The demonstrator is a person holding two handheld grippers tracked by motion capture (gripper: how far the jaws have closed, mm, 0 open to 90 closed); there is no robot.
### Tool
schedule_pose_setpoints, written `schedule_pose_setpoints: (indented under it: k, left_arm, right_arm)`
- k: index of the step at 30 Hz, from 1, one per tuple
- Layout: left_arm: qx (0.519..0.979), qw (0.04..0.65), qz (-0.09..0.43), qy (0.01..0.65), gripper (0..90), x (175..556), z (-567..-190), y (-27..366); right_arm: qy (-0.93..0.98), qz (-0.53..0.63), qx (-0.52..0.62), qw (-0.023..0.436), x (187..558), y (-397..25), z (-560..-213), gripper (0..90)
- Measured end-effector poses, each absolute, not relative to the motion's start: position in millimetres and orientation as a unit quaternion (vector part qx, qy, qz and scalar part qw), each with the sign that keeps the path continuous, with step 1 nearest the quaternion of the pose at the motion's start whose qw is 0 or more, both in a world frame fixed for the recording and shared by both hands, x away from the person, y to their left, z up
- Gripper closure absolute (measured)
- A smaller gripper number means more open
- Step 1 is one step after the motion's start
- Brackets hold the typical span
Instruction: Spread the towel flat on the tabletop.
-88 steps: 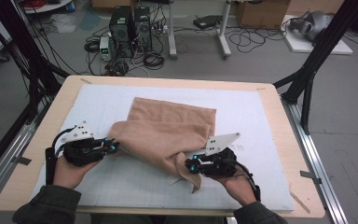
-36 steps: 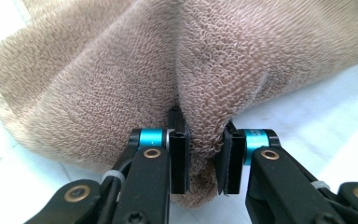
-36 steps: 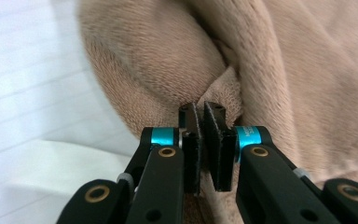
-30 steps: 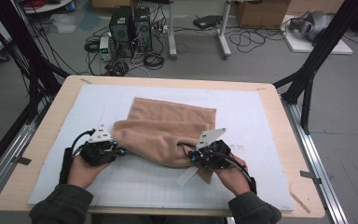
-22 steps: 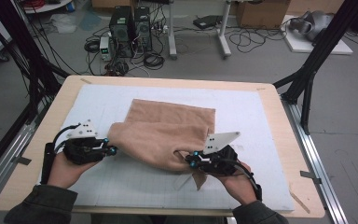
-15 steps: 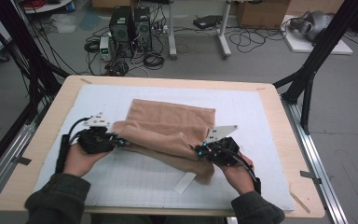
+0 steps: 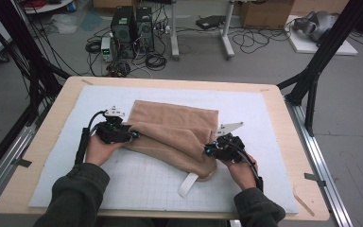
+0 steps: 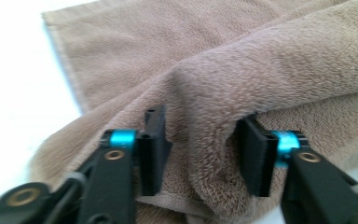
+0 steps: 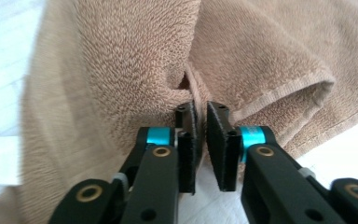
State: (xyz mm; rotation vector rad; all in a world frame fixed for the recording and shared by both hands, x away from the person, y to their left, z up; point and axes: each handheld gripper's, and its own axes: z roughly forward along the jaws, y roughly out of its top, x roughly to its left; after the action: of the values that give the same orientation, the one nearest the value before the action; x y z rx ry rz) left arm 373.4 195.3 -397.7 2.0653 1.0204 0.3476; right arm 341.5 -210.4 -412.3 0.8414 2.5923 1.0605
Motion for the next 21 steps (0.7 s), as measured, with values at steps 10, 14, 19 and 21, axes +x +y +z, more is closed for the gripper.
schedule_pose_setpoints:
  k: [10, 14, 19, 21]
  left_arm:
    - [0.804, 0.433, 0.155, 0.378, 50.7, 329.6, -367.1, 229.7]
    - [0.818, 0.442, 0.129, 0.344, 59.9, 315.3, -371.4, 223.8]
    - [0.847, 0.421, 0.093, 0.310, 61.2, 314.2, -399.9, 201.6]
    - [0.850, 0.408, 0.092, 0.318, 57.8, 319.5, -413.5, 194.4]
  right_arm:
    - [0.880, 0.400, 0.222, 0.129, 313.0, -217.0, -381.9, 74.2]
    - [0.894, 0.379, 0.207, 0.118, 315.5, -211.9, -393.2, 72.1]
    - [0.902, 0.362, 0.224, 0.067, 328.9, -207.2, -415.7, 65.9]
    - [0.907, 0.353, 0.220, 0.061, 331.7, -203.2, -423.4, 66.0]
